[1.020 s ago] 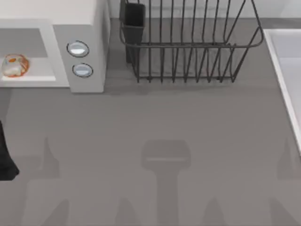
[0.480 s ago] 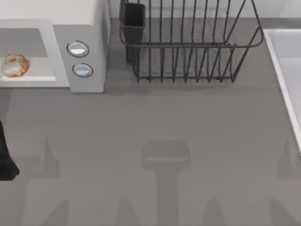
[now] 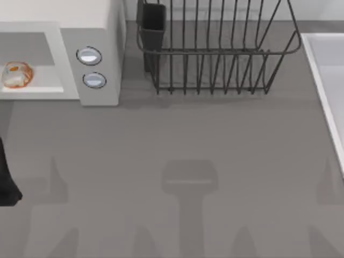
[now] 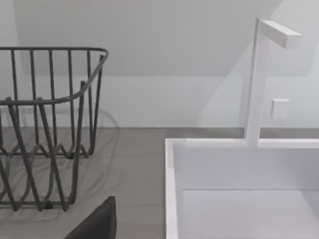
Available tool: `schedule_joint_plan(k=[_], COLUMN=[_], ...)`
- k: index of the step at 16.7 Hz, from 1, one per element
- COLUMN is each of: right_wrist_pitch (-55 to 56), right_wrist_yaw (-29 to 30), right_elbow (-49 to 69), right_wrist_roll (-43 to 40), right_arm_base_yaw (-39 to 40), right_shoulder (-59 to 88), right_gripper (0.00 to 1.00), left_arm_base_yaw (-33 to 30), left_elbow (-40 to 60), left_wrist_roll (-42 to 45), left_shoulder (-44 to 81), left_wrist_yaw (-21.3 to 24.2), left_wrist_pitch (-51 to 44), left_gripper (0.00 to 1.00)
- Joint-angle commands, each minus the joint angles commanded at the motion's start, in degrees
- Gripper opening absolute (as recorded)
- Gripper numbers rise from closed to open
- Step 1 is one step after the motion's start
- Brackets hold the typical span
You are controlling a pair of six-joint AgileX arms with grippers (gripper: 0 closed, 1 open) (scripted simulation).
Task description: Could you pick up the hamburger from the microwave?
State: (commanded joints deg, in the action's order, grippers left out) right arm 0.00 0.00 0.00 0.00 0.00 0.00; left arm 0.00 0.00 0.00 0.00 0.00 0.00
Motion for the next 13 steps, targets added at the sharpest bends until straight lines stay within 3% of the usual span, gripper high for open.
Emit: schedule_joint_plan(k=[7,13], right_wrist_pitch=[0.00,0.00], right_wrist_yaw=[0.00,0.00], right_elbow=[0.00,0.00], right_wrist_roll=[0.00,0.00], right_arm_base_yaw=[0.00,0.00], right_shoulder=[0.00,0.00], right_gripper=[1.00,1.00], left_arm_base_yaw=[0.22,1.49], left_elbow=[1.65,11.26], left_wrist_roll=[0.11,0.76], left_shoulder=[3.48,26.36], left_wrist_yaw=[0.28,1.91], left_wrist_pitch=[2.04,13.92], left_gripper=[1.00,1.00])
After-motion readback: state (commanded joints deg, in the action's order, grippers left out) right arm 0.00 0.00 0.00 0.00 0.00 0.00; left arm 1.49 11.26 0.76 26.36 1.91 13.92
